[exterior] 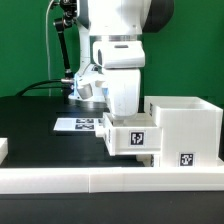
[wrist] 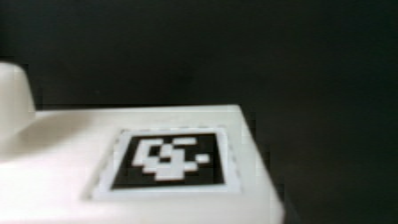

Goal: Assemble drawer

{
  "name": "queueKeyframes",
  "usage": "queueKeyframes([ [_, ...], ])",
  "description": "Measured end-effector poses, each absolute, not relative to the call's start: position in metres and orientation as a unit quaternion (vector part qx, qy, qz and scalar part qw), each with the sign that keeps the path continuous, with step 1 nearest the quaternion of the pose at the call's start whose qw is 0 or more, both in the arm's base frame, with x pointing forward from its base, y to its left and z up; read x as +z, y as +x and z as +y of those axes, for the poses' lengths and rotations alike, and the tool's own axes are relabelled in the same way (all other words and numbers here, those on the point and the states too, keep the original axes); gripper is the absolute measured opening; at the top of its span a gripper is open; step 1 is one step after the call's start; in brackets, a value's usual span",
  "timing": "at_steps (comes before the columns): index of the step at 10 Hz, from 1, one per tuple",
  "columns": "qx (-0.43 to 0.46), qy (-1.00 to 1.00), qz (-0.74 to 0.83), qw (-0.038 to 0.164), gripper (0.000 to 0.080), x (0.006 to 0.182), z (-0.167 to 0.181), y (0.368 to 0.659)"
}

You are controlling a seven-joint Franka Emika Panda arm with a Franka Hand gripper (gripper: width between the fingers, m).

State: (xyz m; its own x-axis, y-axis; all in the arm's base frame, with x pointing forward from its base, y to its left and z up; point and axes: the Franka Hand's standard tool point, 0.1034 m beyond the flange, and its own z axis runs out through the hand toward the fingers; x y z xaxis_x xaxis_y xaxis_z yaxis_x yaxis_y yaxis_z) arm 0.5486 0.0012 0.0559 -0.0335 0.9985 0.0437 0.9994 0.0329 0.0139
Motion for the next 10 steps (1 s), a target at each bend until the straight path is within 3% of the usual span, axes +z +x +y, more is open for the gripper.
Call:
queueKeyframes([
  [10,-0.015,-0.706,-0.708,0.011,0.0041,0.055,0.014,0.548],
])
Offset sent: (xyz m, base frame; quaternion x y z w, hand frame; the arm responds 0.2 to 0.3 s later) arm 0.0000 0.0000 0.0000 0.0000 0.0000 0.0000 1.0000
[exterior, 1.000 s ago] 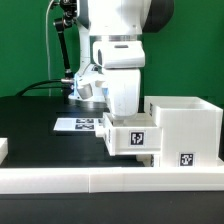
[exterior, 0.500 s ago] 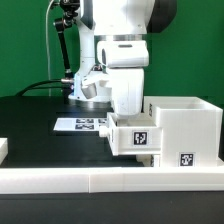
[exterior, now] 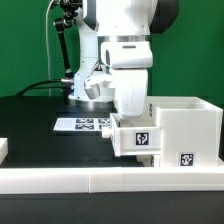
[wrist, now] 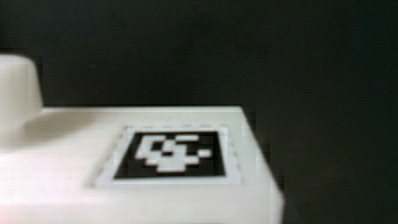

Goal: Assemble drawer

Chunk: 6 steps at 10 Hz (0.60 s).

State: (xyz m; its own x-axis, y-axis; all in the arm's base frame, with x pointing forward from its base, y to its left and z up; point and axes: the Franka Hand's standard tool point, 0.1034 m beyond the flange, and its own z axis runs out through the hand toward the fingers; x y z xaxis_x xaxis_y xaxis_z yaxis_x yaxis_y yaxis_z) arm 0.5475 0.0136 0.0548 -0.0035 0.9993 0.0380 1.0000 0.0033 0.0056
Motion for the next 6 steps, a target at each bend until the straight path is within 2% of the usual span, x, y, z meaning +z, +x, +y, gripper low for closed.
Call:
queueKeyframes([
  [4,-0.014,-0.706,-0.708,0.011,0.0041,0.0548,0.0118,0.5478],
  [5,-0.014,-0.706,-0.708,0.011,0.0230,0.0548,0.0117,0.5477],
  [6,-0.016,-0.707,-0.707,0.009,0.0230,0.0565,0.0120,0.5485],
])
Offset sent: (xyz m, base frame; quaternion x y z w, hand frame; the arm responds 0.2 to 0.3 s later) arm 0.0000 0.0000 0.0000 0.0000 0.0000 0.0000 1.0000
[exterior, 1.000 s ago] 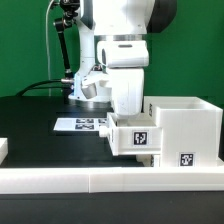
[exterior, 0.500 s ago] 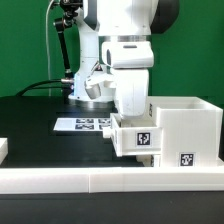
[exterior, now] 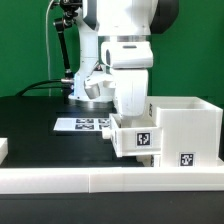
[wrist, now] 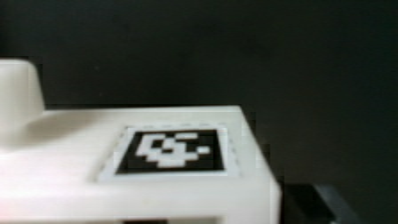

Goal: Assemble drawer

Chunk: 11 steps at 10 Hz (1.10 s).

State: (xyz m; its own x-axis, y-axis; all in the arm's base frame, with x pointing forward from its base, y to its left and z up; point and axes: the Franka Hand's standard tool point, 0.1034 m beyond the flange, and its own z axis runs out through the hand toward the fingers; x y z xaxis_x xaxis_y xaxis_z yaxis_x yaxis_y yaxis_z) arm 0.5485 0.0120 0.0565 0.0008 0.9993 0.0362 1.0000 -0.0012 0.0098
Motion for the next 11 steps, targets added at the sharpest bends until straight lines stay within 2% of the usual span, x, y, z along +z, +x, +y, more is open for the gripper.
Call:
queueKeyframes([
  [1,-0.019,-0.709,-0.705,0.007,0.0399,0.060,0.014,0.550],
  [2,-0.020,-0.708,-0.706,0.003,0.0399,0.067,0.015,0.552],
  [3,-0.020,-0.708,-0.706,-0.002,0.0566,0.078,0.012,0.555],
  [4,-0.018,-0.709,-0.705,-0.006,0.0631,0.088,0.008,0.556],
  [8,-0.001,-0.707,-0.708,-0.011,0.0649,0.119,-0.028,0.571],
  [11,-0.002,-0.708,-0.707,-0.011,0.0649,0.120,-0.039,0.572],
])
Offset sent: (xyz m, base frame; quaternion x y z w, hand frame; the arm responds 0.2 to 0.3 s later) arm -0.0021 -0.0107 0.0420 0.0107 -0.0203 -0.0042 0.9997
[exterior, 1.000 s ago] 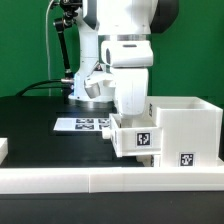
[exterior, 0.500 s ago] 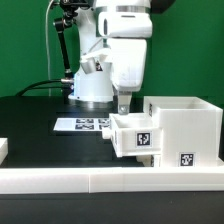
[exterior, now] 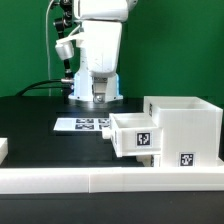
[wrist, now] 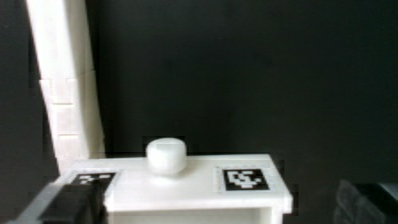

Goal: Assemble drawer

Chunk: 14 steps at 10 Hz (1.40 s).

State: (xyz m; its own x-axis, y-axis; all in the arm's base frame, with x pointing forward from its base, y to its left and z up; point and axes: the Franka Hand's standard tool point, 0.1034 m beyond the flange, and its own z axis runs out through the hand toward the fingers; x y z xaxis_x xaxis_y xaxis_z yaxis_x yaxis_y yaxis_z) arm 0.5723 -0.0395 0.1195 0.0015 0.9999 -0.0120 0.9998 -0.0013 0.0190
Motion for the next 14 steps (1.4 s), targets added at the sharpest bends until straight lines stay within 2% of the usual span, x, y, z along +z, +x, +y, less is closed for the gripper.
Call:
queueKeyframes([
  [1,0.005,0.706,0.708,0.005,0.0649,0.117,-0.045,0.571],
  [5,0.061,0.694,0.715,-0.061,0.0649,0.091,-0.066,0.593],
  [7,0.082,0.700,0.703,-0.092,0.0649,0.073,-0.064,0.597],
  [11,0.078,0.699,0.702,-0.114,0.0649,0.050,-0.035,0.592],
  [14,0.077,0.698,0.703,-0.115,0.0649,0.049,-0.033,0.591],
])
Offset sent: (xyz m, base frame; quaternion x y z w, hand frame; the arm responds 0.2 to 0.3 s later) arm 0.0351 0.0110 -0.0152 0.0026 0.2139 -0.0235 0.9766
